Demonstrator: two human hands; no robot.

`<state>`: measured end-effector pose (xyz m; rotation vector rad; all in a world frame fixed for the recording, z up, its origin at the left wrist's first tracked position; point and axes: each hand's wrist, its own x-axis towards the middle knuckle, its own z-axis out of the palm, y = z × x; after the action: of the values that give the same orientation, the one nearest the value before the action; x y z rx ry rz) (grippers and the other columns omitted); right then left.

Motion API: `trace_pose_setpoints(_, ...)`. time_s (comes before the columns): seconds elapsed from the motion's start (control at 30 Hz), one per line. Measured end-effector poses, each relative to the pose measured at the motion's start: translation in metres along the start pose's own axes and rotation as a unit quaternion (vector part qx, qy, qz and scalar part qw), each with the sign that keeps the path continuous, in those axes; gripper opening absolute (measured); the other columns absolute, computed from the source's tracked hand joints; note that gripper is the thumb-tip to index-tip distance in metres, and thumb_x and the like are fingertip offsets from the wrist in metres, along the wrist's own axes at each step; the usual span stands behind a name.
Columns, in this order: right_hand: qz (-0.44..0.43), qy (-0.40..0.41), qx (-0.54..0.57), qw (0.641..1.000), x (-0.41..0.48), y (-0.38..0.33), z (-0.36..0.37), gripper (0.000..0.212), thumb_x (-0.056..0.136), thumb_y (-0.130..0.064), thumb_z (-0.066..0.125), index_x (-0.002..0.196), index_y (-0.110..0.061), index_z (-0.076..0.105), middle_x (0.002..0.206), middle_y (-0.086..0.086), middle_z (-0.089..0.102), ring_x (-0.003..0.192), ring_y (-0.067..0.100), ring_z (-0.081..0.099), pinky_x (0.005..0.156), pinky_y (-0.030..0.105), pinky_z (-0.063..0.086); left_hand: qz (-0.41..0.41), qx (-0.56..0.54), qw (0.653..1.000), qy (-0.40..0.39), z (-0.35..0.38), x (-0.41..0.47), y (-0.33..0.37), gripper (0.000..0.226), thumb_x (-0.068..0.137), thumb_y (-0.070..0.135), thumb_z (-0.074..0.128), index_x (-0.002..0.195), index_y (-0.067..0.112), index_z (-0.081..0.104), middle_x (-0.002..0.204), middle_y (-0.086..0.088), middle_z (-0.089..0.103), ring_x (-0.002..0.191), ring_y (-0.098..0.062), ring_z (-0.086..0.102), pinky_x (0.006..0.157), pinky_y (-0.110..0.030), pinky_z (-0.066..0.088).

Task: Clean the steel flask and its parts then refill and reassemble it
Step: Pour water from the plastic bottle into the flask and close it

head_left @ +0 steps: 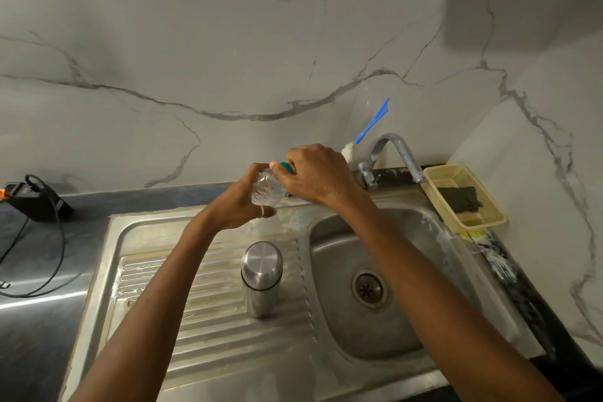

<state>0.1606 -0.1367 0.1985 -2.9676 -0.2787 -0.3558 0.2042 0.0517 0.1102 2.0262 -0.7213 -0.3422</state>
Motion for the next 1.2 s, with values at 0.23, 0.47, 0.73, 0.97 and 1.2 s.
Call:
trace_pose_setpoints(0.23, -0.167, 0.129, -0.036, 0.977, 0.009, 0.01, 0.002, 0.047, 0.097, -0.052, 0.048, 0.069, -0.014, 0.054, 0.059, -0.005, 0.043, 0.051, 0.013, 0.036, 0.052, 0.023, 0.023, 0.022, -0.011, 0.999, -0.031, -0.007, 0.004, 0.003, 0.074, 0.081, 0.011, 0.084, 0.136, 0.021, 0.036, 0.118, -0.001, 0.059, 0.099, -0.019, 0.067, 0.08, -0.031, 0.058)
trace_pose_setpoints(0.47, -0.033, 0.112, -0.026, 0.993, 0.02, -0.009, 0.009, 0.052, 0.097, -0.04, 0.055, 0.054, -0.017, 0.037, 0.043, -0.006, 0.035, 0.041, 0.014, 0.027, 0.05, 0.021, 0.008, -0.006, -0.039, 0.999, 0.007, 0.003, 0.004, -0.005, 0.08, 0.08, 0.027, 0.086, 0.141, 0.024, 0.034, 0.13, -0.002, 0.059, 0.112, -0.022, 0.066, 0.094, -0.043, 0.058)
trace_pose_setpoints(0.73, 0.026, 0.021, -0.01, 0.999, 0.023, -0.019, 0.023, 0.056, 0.104, -0.051, 0.042, 0.063, -0.014, 0.051, 0.056, -0.001, 0.046, 0.06, 0.016, 0.053, 0.063, 0.029, 0.037, -0.048, -0.024, 0.997, 0.062, 0.019, -0.005, -0.014, 0.088, 0.08, 0.035, 0.085, 0.146, 0.023, 0.029, 0.143, -0.005, 0.053, 0.123, -0.023, 0.058, 0.105, -0.045, 0.05)
trace_pose_setpoints(0.97, 0.032, -0.048, 0.066, 0.996, 0.018, -0.013, 0.02, 0.056, 0.097, -0.068, 0.045, 0.1, -0.013, 0.057, 0.086, -0.001, 0.06, 0.074, 0.014, 0.055, 0.067, 0.03, 0.042, -0.084, -0.047, 0.989, 0.114, 0.019, 0.0, -0.008, 0.086, 0.08, 0.042, 0.079, 0.145, 0.022, 0.027, 0.144, -0.006, 0.051, 0.125, -0.023, 0.057, 0.105, -0.042, 0.051)
trace_pose_setpoints(1.2, 0.143, -0.234, 0.317, 0.908, -0.005, 0.005, 0.07, 0.056, 0.099, -0.025, 0.063, 0.149, -0.014, 0.04, 0.14, 0.012, 0.057, 0.122, 0.027, 0.061, 0.1, 0.039, 0.052, -0.122, 0.027, 0.979, 0.16, 0.027, -0.003, -0.022, 0.089, 0.083, 0.034, 0.082, 0.152, 0.014, 0.029, 0.146, -0.012, 0.046, 0.132, -0.033, 0.043, 0.111, -0.046, 0.031)
